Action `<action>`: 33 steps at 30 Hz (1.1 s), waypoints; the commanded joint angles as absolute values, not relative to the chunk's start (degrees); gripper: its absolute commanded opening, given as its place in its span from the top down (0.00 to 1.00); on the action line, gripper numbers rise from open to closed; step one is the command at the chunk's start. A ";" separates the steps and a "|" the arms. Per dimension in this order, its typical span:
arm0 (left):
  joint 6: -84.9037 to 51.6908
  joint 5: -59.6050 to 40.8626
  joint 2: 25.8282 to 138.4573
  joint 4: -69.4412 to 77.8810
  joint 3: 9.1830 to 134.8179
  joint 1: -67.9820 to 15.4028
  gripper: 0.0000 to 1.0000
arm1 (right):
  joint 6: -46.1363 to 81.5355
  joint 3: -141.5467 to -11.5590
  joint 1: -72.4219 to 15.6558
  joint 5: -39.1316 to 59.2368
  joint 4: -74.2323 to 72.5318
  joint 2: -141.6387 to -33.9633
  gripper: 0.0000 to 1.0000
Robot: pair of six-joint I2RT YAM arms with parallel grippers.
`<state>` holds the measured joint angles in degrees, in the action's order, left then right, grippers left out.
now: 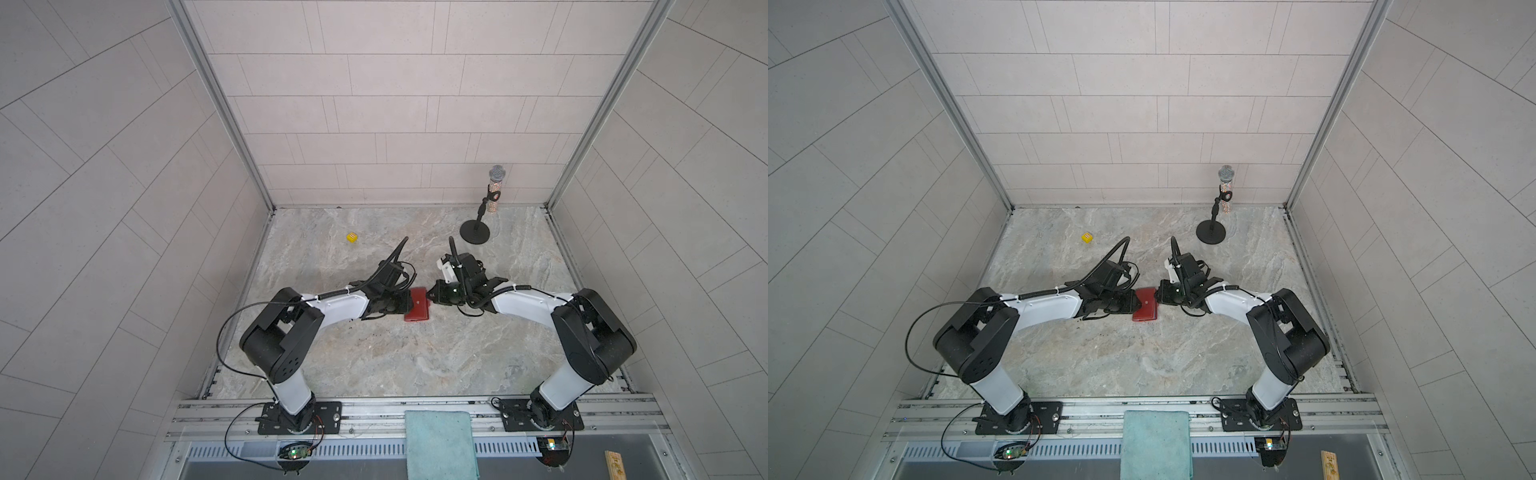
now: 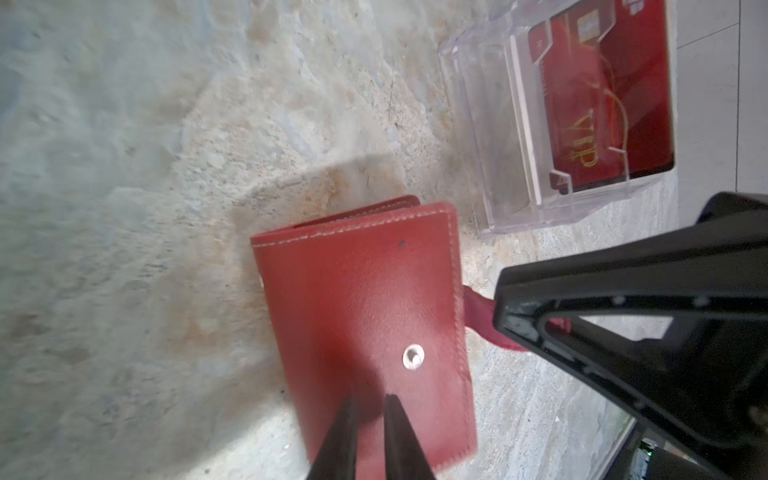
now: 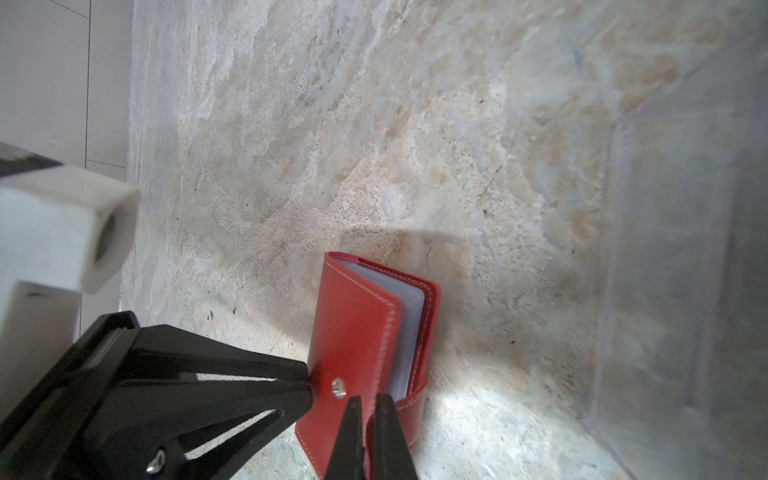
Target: Put the credit cards into the card holder
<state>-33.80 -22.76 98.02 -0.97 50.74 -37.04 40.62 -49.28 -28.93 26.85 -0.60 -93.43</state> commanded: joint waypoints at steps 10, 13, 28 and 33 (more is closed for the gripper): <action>-35.72 -23.82 101.59 1.93 51.06 -37.18 0.82 | 41.52 -50.14 -29.84 28.55 -3.89 -96.27 1.00; -36.11 -23.42 101.86 2.02 50.80 -37.17 0.82 | 42.45 -49.80 -30.19 28.92 -6.02 -97.94 1.00; -35.95 -22.59 101.83 1.66 49.66 -37.18 0.83 | 42.88 -47.72 -30.34 27.86 -8.91 -99.56 1.00; -35.95 -22.76 101.89 1.60 49.67 -37.18 0.83 | 42.94 -47.72 -30.42 28.12 -9.29 -100.38 0.99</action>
<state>-36.21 -23.97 100.79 2.35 50.52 -37.04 42.35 -48.40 -30.00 28.14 -8.40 -99.07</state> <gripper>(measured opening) 0.170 0.051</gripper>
